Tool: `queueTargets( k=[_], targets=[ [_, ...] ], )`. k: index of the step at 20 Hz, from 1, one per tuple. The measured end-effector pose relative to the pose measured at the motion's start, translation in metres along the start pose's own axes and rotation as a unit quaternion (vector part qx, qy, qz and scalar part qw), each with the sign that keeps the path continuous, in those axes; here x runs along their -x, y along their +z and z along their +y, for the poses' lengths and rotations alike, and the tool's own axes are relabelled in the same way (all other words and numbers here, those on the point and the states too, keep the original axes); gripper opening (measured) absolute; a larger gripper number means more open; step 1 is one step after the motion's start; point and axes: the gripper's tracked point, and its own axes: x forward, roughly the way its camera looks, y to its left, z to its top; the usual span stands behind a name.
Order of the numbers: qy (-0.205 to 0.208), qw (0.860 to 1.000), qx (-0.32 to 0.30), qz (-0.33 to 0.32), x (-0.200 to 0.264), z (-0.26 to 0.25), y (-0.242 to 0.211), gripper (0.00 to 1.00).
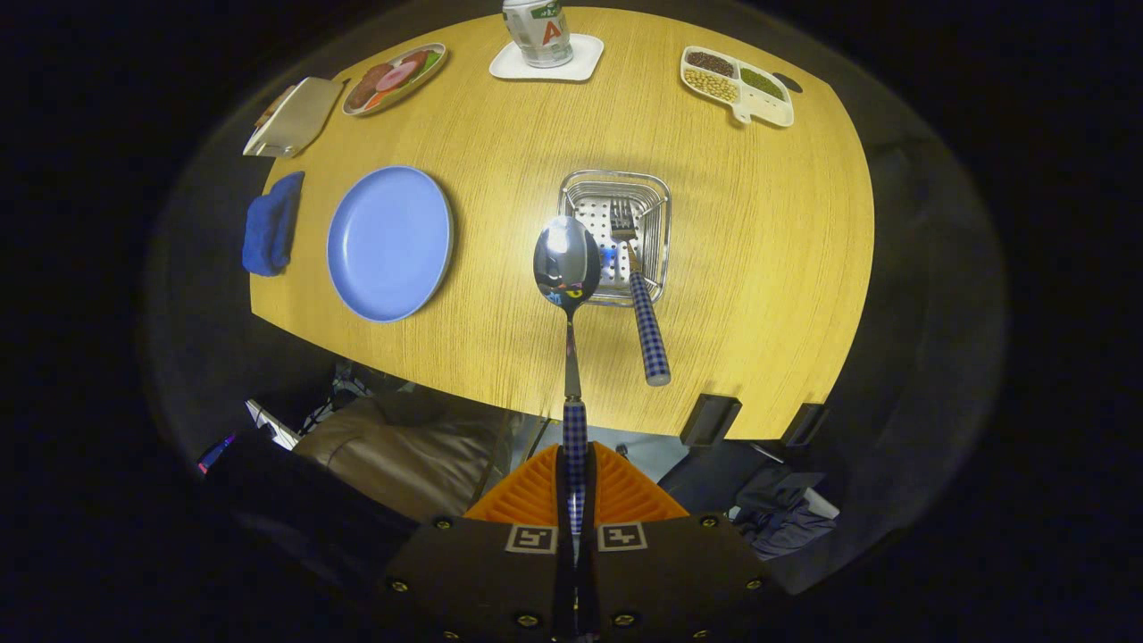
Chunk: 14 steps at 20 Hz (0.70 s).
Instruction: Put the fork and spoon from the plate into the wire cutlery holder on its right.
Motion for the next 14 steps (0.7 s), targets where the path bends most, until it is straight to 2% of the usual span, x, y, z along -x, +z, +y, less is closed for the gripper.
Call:
queueTargets(
  k=[14],
  targets=[
    [-0.002,0.996,-0.011,0.085,-0.01,-0.014,0.024,0.02]
  ],
)
